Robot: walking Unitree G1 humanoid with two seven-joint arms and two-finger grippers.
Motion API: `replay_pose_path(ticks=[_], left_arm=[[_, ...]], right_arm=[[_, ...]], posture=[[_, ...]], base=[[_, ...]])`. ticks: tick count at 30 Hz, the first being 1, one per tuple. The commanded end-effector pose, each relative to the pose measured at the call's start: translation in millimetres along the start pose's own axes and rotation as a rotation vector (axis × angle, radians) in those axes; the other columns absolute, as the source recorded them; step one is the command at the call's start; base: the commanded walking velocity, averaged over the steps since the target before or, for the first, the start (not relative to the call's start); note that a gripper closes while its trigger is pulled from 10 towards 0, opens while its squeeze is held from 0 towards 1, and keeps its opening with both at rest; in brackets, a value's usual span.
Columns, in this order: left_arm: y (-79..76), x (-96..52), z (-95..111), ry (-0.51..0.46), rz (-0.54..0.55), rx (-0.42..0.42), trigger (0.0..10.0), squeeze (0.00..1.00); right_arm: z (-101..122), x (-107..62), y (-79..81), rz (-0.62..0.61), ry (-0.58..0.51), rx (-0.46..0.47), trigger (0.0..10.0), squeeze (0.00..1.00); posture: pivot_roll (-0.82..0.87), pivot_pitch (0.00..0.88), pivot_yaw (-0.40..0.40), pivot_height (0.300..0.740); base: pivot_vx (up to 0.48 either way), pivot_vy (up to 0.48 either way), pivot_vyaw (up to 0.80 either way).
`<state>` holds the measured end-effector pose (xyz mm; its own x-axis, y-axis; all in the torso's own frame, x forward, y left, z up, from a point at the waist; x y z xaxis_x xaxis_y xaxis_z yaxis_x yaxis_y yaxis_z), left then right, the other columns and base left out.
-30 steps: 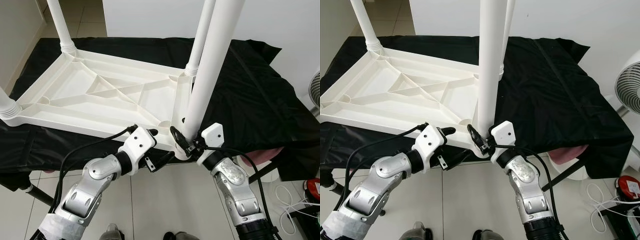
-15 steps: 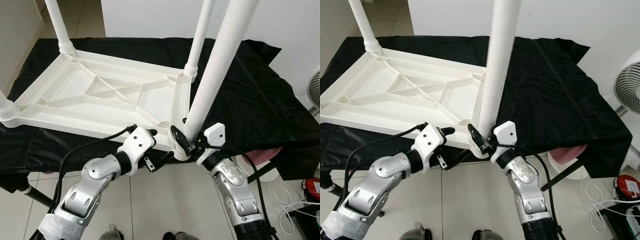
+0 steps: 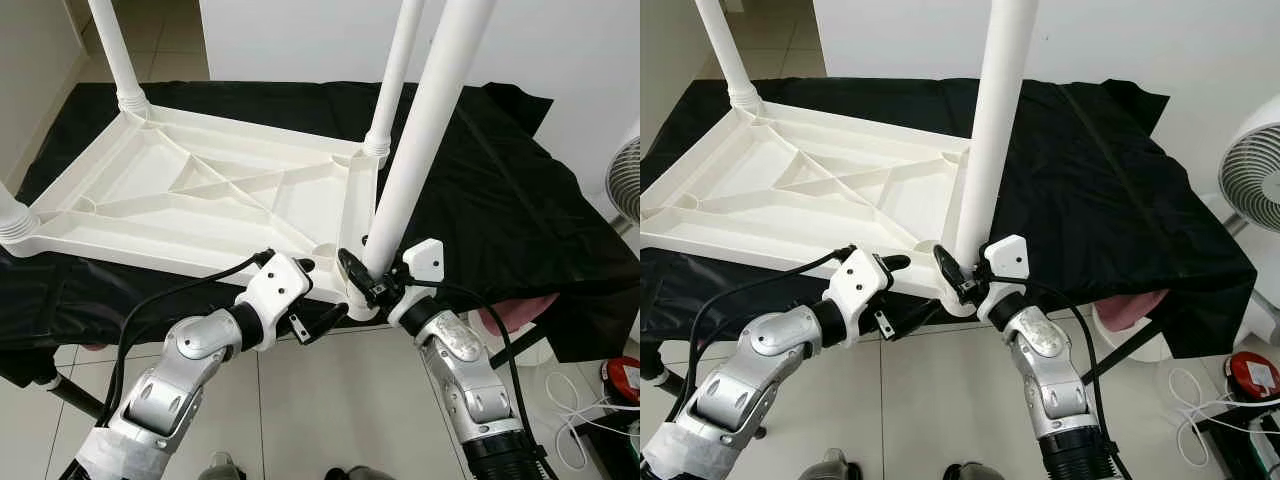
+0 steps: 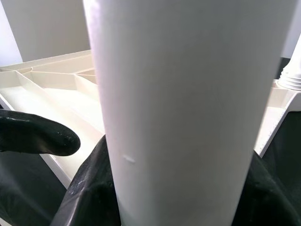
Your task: Building children table
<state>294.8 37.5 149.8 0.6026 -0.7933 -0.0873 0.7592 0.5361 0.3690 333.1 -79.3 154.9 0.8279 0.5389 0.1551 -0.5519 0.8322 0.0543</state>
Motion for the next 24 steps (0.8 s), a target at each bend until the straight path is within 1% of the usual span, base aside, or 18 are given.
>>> replay_pose_path(ticks=[1,6,7,9,10,11,12,13,15,21,23,24], left_arm=[[-2.2,-1.5,1.0,0.001,0.000,-0.002,10.0,0.00],[-2.3,-1.3,1.3,0.000,0.001,-0.003,10.0,0.00],[-2.5,-1.1,1.6,0.000,0.000,-0.004,10.0,0.00],[-2.5,-1.1,1.6,0.000,0.000,-0.004,10.0,0.00],[-2.6,-1.1,1.8,0.000,-0.001,-0.004,10.0,0.00],[-1.2,-1.5,1.7,0.003,0.001,-0.001,10.0,0.00],[-1.2,-1.5,1.7,0.003,0.001,-0.001,10.0,0.00],[-0.2,-1.8,1.5,0.005,0.003,0.001,10.0,0.00],[1.0,-2.4,1.4,0.006,0.005,0.002,10.0,0.00],[3.4,-3.7,1.2,0.010,0.010,0.005,10.0,0.00],[3.7,-3.7,1.3,0.010,0.010,0.003,10.0,0.00],[3.7,-3.7,1.3,0.010,0.010,0.003,10.0,0.00]], right_arm=[[-25.0,-5.7,-4.1,-0.032,0.100,0.040,10.0,0.00],[-18.8,-3.9,-8.3,-0.064,0.067,0.068,10.0,0.00],[-13.3,-4.3,-10.5,-0.081,0.027,0.069,10.0,0.00],[-13.3,-4.3,-10.5,-0.081,0.027,0.069,10.0,0.00],[-9.7,-4.8,-12.0,-0.092,0.001,0.069,10.0,0.00],[-2.6,-8.5,-12.8,-0.109,-0.059,0.062,10.0,0.00],[-2.6,-8.5,-12.8,-0.109,-0.059,0.062,10.0,0.00],[2.4,-11.5,-13.3,-0.120,-0.100,0.056,10.0,0.00],[3.1,-14.4,-11.3,-0.118,-0.118,0.040,10.0,0.00],[-4.5,-19.6,-8.9,-0.126,-0.114,0.046,10.0,0.00],[-7.8,-21.2,-8.4,-0.129,-0.102,0.016,10.0,0.00],[-7.8,-21.2,-8.4,-0.129,-0.102,0.016,10.0,0.00]], posture=[[0.06,0.086,-0.059,0.740],[0.06,0.091,-0.057,0.740],[0.06,0.094,-0.058,0.740],[0.06,0.094,-0.058,0.740],[0.06,0.094,-0.058,0.740],[0.06,0.099,-0.054,0.740],[0.06,0.099,-0.054,0.740],[0.06,0.099,-0.054,0.740],[0.06,0.100,-0.050,0.740],[0.06,0.099,-0.046,0.740],[0.06,0.100,-0.045,0.740],[0.06,0.100,-0.045,0.740]], base=[[0.000,0.000,0.00],[0.000,0.000,0.00],[0.000,0.000,0.00],[0.000,0.000,0.00],[0.000,0.000,0.00],[0.000,0.000,0.00],[0.000,0.000,0.00],[0.000,0.000,0.00],[0.000,0.000,0.00],[0.000,0.000,0.00],[0.000,0.000,0.00],[0.000,0.000,0.00]])
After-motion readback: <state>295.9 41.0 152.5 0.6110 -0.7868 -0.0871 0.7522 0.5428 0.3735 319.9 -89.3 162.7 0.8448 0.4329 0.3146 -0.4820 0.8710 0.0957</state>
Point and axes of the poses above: a point about 5 cm out from each wrist's last joint towards the gripper, its own x axis pointing out of the wrist towards the gripper, its own z axis along the axis of the wrist's last joint, y = z × x, the point moved 6 cm from there along x, pointing out of the wrist towards the gripper, and after that the axes turned 6 degrees about x, right-handed, at the moved point
